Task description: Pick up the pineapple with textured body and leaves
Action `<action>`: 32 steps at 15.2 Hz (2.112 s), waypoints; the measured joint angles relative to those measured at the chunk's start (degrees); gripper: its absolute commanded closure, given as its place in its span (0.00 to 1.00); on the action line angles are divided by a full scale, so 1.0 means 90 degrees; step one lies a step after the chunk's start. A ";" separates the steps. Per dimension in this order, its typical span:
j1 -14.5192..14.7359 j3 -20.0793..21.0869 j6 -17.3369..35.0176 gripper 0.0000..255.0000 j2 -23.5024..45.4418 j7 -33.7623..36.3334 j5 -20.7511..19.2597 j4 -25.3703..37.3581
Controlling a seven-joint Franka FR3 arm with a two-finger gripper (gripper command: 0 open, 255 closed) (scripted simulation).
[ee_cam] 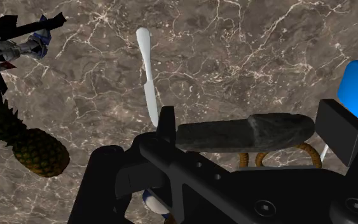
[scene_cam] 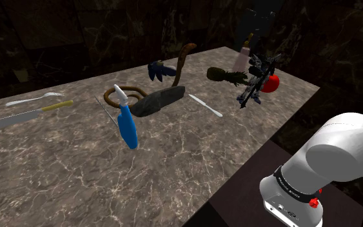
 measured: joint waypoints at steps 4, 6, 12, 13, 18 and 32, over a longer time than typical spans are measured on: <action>-0.0056 -0.0175 0.0222 0.00 0.0155 -0.0288 -0.0149 -0.0128; -0.0116 -0.0347 0.0476 0.00 0.0351 -0.0567 -0.0290 -0.0243; -0.0295 -0.0857 0.1223 0.00 0.1189 -0.1394 -0.0681 -0.0276; -0.0335 -0.0959 0.1358 0.00 0.1308 -0.1551 -0.0748 -0.0311; -0.0455 -0.1331 0.1951 0.00 0.2157 -0.2174 -0.0959 -0.0124; -0.0832 -0.2135 0.3213 0.00 0.5191 -0.3987 -0.0872 0.1520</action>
